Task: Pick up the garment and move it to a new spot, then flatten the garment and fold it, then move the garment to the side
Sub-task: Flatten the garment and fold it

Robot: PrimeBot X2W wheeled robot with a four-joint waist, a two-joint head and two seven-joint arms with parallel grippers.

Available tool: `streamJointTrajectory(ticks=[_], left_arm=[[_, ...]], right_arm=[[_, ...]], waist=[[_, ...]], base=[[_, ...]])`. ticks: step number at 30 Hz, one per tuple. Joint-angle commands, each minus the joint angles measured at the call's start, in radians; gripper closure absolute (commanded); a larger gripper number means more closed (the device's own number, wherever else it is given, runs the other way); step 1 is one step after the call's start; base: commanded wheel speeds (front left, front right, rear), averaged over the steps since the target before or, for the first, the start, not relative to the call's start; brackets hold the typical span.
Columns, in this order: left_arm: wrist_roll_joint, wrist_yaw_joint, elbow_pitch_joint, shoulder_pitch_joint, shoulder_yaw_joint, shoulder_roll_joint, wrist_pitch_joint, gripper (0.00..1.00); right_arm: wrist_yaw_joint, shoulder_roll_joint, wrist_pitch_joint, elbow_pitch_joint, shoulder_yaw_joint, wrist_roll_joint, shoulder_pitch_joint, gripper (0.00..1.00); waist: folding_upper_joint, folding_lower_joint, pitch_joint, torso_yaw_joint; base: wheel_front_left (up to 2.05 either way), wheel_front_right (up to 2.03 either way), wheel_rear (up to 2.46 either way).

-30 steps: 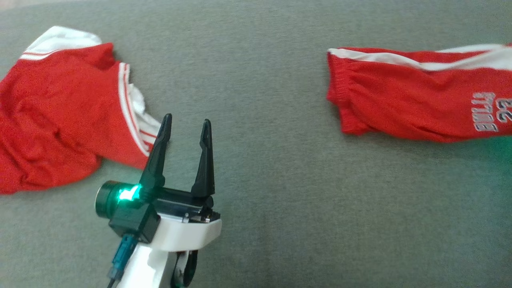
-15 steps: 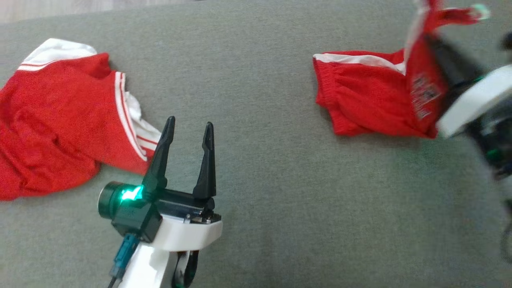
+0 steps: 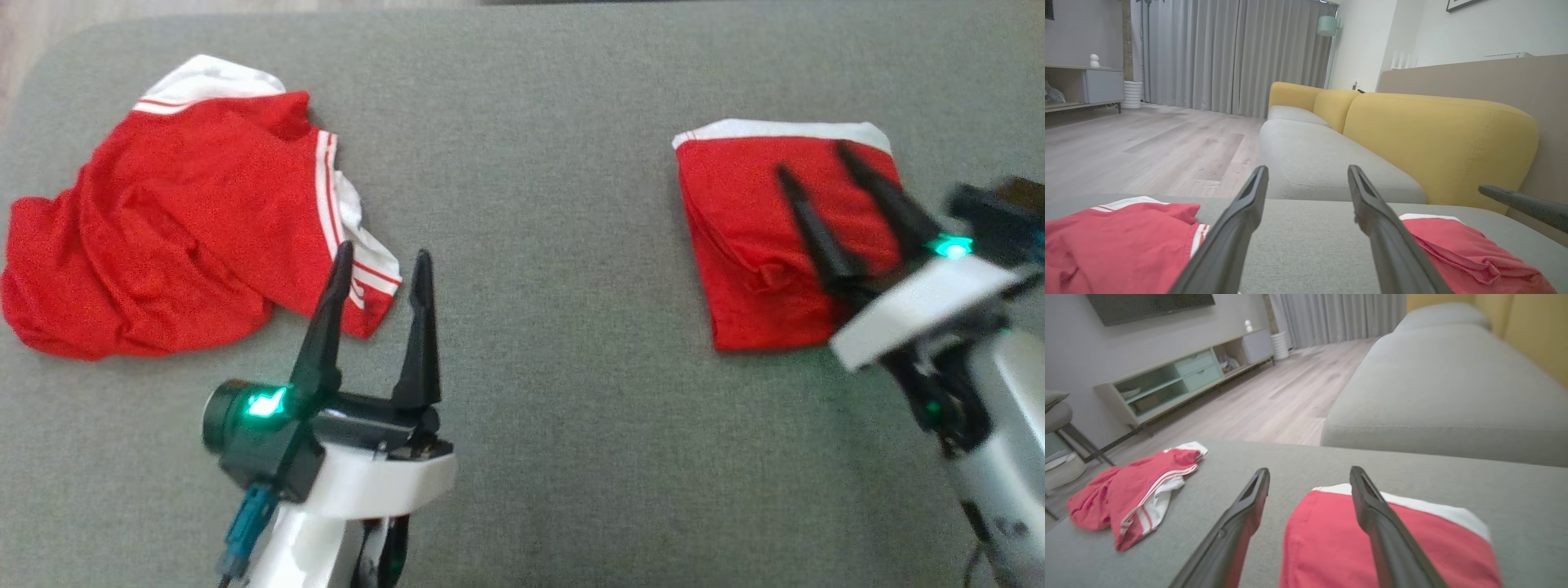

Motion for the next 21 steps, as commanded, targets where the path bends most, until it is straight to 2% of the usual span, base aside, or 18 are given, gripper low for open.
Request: streamJointTrajectory(ticks=[1,5,9,12,17,21], left_arm=[[-0.007,0.014,-0.041,0.017,0.045,0.001,-0.005,0.00],[0.004,0.030,-0.046,0.063,0.083,0.001,-0.005,0.00],[0.010,0.048,-0.042,0.124,0.123,0.001,-0.005,0.00],[0.041,0.047,-0.025,0.175,0.145,0.001,-0.005,0.00],[0.060,0.054,-0.003,0.268,0.179,0.001,-0.005,0.00],[0.067,0.049,0.007,0.290,0.183,0.001,-0.005,0.00]], right_arm=[[-0.001,-0.007,-0.059,-0.042,-0.045,-0.013,0.055,0.00],[-0.001,0.014,-0.227,-0.038,-0.107,-0.056,0.156,0.00],[-0.001,0.035,-0.317,0.030,-0.079,-0.096,0.231,0.00],[-0.001,0.081,-0.335,0.089,-0.079,-0.138,0.271,0.00],[-0.001,0.183,-0.336,0.089,-0.138,-0.252,0.356,0.00],[-0.001,0.216,-0.336,0.105,-0.158,-0.303,0.386,0.00]], waist=[[0.0000,-0.0001,-0.022,0.011],[0.0000,-0.0001,-0.075,0.007],[0.0000,-0.0001,-0.133,0.001],[0.0000,-0.0001,-0.186,-0.004],[0.0000,-0.0001,-0.260,-0.016],[0.0000,-0.0001,-0.278,-0.016]], base=[[0.00,0.00,0.00],[0.00,0.00,0.00],[0.00,0.00,0.00],[0.00,0.00,0.00],[0.00,0.00,0.00],[0.00,0.00,0.00]])
